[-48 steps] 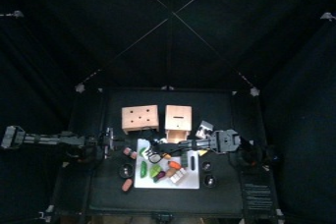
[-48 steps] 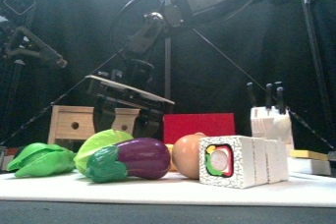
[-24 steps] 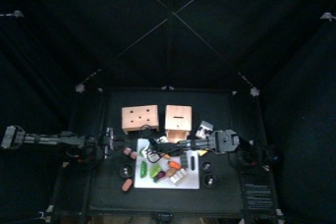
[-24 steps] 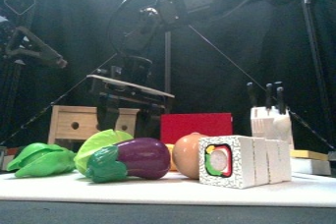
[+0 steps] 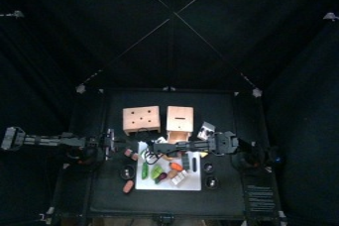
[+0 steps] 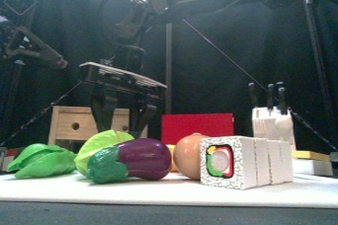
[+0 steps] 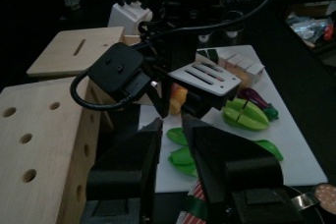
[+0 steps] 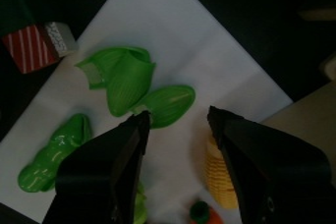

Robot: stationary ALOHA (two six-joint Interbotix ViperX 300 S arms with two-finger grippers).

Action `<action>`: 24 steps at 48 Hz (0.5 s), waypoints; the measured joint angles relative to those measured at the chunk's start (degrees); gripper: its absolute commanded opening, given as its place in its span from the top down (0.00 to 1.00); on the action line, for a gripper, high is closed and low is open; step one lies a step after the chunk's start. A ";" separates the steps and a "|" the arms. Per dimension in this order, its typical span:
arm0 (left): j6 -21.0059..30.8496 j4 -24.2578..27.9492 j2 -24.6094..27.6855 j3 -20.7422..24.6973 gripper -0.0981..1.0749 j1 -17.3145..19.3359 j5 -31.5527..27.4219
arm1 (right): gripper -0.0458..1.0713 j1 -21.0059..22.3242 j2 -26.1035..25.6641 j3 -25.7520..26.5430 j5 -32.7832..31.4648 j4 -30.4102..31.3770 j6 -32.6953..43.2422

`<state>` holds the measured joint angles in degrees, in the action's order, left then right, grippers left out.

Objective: Grab corn husk

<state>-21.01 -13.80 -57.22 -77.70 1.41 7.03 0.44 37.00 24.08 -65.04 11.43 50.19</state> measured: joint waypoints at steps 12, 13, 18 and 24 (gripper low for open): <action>0.00 0.00 0.09 0.00 0.34 0.00 0.00 | 0.19 0.18 0.53 -0.09 -0.09 -2.11 -2.11; 0.00 0.00 0.09 -0.09 0.34 0.00 0.00 | 0.19 0.18 0.70 -0.09 -0.09 -2.29 -2.20; 0.00 0.00 0.00 -0.09 0.34 0.00 0.00 | 0.19 0.26 1.67 -0.09 0.00 -2.55 -2.29; 0.00 0.00 0.09 -0.09 0.34 0.00 0.00 | 0.19 0.53 2.02 0.00 0.00 -2.55 -2.29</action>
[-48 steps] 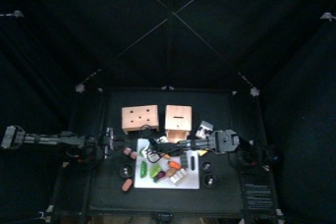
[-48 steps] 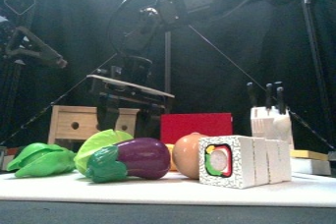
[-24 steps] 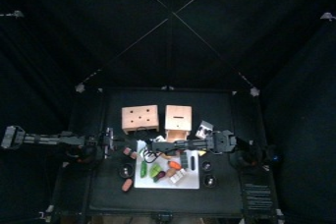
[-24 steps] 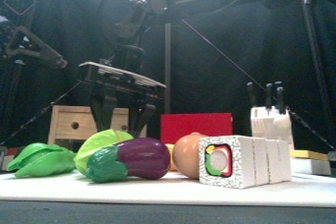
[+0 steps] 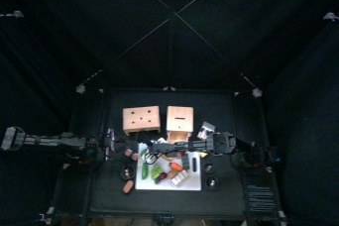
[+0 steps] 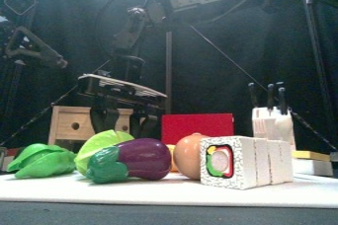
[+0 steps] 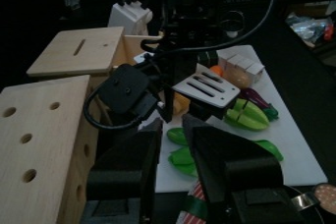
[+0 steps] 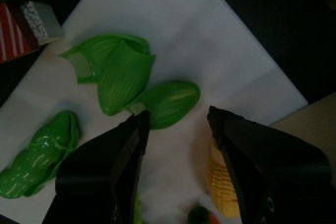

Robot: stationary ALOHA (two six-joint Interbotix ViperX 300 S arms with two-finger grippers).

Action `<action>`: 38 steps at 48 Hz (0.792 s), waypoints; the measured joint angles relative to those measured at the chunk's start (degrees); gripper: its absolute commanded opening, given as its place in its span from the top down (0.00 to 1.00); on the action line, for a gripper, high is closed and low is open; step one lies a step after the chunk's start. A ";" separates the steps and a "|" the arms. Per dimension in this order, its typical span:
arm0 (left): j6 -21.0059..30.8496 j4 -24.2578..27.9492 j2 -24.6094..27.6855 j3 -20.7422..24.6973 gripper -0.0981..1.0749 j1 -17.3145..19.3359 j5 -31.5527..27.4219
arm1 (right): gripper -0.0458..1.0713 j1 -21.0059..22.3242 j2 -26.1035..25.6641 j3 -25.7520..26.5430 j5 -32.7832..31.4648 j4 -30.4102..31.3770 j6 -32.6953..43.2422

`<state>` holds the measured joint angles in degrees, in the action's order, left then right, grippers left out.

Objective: Grab corn husk

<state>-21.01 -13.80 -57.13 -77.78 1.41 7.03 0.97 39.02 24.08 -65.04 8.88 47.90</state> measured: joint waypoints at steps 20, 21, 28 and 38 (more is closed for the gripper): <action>0.00 0.00 0.00 0.00 0.34 0.00 0.00 | 0.19 0.88 1.14 -0.35 1.67 -0.26 0.00; 0.00 0.00 -0.09 0.00 0.34 0.00 0.00 | 0.19 0.97 1.23 -0.35 1.76 -0.26 0.00; 0.00 0.00 -0.09 0.00 0.34 0.00 0.00 | 0.19 0.88 1.32 -0.35 2.11 -0.35 0.00; 0.09 0.00 0.00 0.00 0.34 0.00 0.00 | 0.28 0.88 1.32 -0.35 2.29 -0.35 0.09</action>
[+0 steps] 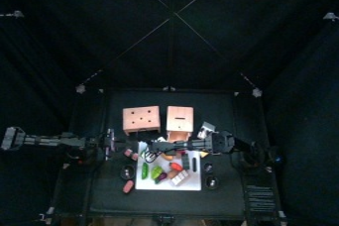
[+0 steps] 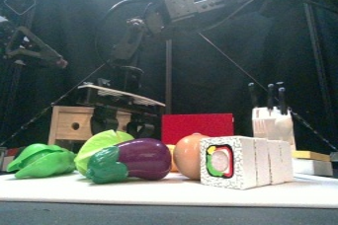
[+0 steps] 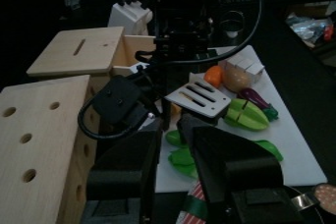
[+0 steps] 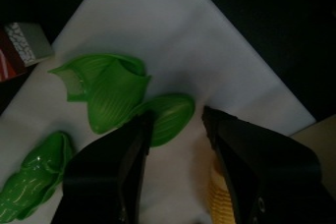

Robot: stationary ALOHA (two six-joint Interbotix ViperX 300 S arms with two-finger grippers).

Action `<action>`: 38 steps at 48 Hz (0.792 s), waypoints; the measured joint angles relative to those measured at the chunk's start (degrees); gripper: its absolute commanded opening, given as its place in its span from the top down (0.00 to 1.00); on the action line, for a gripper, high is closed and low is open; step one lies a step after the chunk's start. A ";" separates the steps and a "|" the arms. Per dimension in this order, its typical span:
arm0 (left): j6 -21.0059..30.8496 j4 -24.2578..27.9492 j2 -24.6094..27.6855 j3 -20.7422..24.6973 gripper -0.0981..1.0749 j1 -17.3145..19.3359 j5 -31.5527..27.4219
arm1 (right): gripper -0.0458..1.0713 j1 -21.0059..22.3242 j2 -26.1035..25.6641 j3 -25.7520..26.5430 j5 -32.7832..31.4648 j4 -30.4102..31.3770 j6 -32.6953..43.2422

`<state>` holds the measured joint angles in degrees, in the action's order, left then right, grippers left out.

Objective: Grab corn husk

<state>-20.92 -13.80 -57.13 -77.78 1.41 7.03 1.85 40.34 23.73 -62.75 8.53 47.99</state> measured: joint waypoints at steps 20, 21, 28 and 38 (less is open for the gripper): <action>0.00 -0.26 0.00 0.00 0.34 0.00 0.00 | 0.52 -0.18 -0.18 0.00 -0.18 1.85 0.44; 0.00 -0.26 -0.09 0.00 0.34 0.00 0.00 | 0.52 -0.18 -0.26 0.00 -0.18 2.20 0.53; 0.00 -0.26 0.00 0.00 0.34 0.00 0.00 | 0.54 -0.62 -1.14 -0.09 -0.97 4.39 0.53; 0.00 -0.35 -0.09 0.00 0.34 0.00 0.09 | 0.54 -1.14 -2.02 -0.09 -1.67 5.01 0.44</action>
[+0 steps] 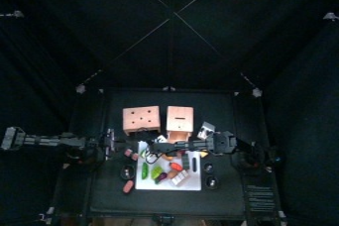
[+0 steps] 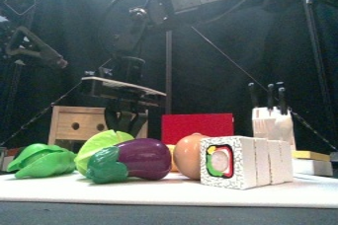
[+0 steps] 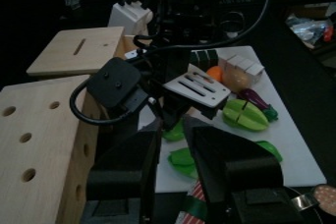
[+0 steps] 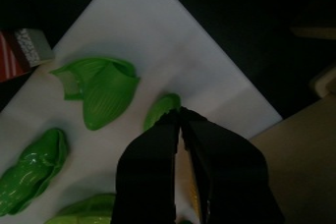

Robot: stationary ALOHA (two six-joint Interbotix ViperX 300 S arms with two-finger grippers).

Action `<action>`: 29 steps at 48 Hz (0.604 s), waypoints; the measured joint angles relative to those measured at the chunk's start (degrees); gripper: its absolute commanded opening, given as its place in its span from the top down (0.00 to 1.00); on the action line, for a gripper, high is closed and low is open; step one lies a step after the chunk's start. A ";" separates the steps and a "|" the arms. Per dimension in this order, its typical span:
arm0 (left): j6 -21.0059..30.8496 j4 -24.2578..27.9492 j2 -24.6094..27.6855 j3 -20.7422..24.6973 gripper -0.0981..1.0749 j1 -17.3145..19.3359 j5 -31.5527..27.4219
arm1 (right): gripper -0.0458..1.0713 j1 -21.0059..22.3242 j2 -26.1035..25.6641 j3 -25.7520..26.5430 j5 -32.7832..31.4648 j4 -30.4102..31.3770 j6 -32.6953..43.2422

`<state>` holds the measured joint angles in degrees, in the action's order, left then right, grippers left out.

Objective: Grab corn husk

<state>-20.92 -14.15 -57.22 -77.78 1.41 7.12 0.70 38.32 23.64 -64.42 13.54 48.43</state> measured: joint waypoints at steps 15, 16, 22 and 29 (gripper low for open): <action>0.00 0.09 0.00 0.00 0.34 0.00 0.00 | 0.54 -0.18 -0.35 0.44 -0.70 0.70 0.00; 0.00 0.09 0.00 0.00 0.34 0.00 0.00 | 0.54 -0.26 -0.35 0.62 -0.88 0.88 0.00; 0.00 0.00 0.00 0.09 0.34 0.00 0.00 | 0.54 -0.26 -0.44 1.23 -1.76 1.23 -0.26; 0.00 0.00 0.00 0.00 0.34 0.00 0.00 | 0.55 -0.26 -0.44 1.23 -2.20 1.49 -0.44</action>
<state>-20.92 -14.15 -57.22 -77.78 1.41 7.12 0.44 37.88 24.87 -66.62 15.03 47.99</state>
